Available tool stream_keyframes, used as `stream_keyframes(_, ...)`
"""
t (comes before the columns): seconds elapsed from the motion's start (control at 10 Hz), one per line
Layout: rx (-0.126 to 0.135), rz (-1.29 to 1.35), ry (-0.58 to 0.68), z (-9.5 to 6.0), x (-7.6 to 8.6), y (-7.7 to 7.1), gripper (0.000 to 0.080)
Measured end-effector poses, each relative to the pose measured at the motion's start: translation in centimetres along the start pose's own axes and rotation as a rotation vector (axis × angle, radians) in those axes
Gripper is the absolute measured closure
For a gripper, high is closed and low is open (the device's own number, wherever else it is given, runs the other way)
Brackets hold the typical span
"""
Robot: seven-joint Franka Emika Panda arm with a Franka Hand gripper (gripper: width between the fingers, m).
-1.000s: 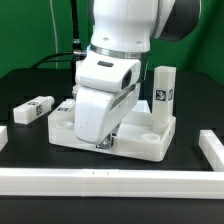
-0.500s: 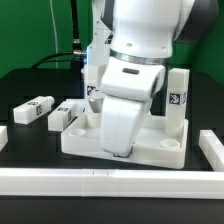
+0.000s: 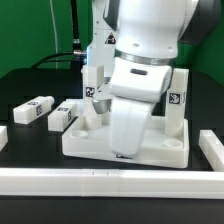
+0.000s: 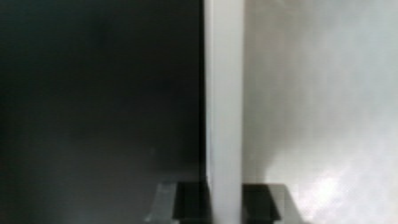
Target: Assemble desk
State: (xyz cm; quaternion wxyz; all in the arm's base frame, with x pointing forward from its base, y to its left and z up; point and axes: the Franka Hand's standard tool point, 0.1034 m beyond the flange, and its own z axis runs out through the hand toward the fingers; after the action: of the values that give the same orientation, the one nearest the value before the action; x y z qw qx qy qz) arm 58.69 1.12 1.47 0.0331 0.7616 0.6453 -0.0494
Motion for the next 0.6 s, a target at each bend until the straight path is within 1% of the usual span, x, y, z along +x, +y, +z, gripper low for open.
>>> stream_keyframes(0.2, -0.004, -0.033, 0.001, -0.1, 1.7, 1.1, 0.0739)
stream_keyframes(0.4, -0.007, -0.044, 0.002, -0.2, 2.4, 1.7, 0.0739)
stream_keyframes(0.6, -0.017, -0.034, 0.0, -0.5, 2.5, 2.3, 0.0739)
